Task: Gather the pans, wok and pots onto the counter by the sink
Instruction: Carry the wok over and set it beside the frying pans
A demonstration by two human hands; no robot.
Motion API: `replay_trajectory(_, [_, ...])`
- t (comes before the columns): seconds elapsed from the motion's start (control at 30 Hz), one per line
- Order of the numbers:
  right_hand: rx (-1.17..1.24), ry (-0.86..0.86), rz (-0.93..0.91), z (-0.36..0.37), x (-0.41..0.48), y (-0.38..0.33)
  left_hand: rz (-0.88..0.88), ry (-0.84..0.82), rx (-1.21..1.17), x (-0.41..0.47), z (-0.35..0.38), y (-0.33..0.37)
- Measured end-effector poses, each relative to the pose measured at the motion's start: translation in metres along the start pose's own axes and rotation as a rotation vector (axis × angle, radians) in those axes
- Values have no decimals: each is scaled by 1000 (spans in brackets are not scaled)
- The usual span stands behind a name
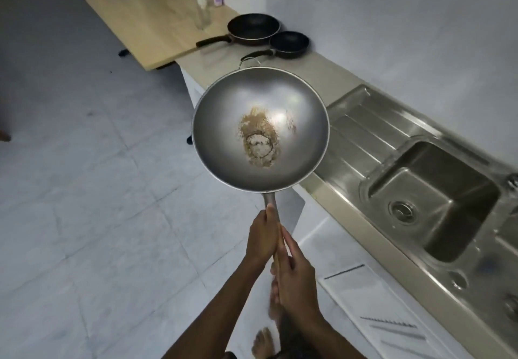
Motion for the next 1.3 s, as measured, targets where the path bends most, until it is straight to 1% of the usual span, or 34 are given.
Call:
replay_trajectory(0.17, [128, 49, -6, 39, 109, -57, 64, -104, 66, 117, 11, 57])
replay_trajectory(0.23, [205, 139, 6, 52, 153, -77, 89, -153, 118, 165, 16, 79])
replay_trajectory(0.3, [212, 161, -20, 68, 188, -108, 103, -191, 174, 213, 18, 103])
replay_trajectory(0.37, [205, 187, -23, 81, 215, -132, 118, -243, 226, 252, 20, 124])
replay_trajectory(0.5, [271, 273, 2, 101, 269, -166, 117, -373, 302, 317, 35, 158])
replay_trajectory(0.63, [313, 388, 25, 114, 317, -192, 153, -472, 325, 373, 52, 181])
replay_trajectory(0.73, [279, 468, 48, 132, 348, -204, 132, -543, 314, 409, 59, 190])
replay_trajectory(0.8, [189, 534, 31, 147, 366, -216, 132, -600, 300, 434, 60, 189])
replay_trajectory(0.87, [129, 560, 40, 165, 380, -223, 156, -654, 300, 453, 55, 190])
replay_trajectory(1.0, [172, 651, 140, 203, 393, -228, 192, -718, 386, 482, 37, 191])
replay_trajectory(1.13, [186, 725, 155, 231, 404, -243, 279, -810, 471, 508, 25, 192])
replay_trajectory(1.23, [129, 740, 181, 242, 411, -244, 305, -833, 516, 515, 22, 195])
replay_trajectory(1.3, [132, 761, 190, 248, 414, -244, 322, -857, 531, 520, 21, 195])
Point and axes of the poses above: each hand's wrist, its own x-axis towards the middle knuckle, its own z-axis out of the palm, y = z × x, the point moved 7 cm from there along x, towards the middle knuckle, and after that the axes turned 3 degrees about y, right-handed, at the moved point
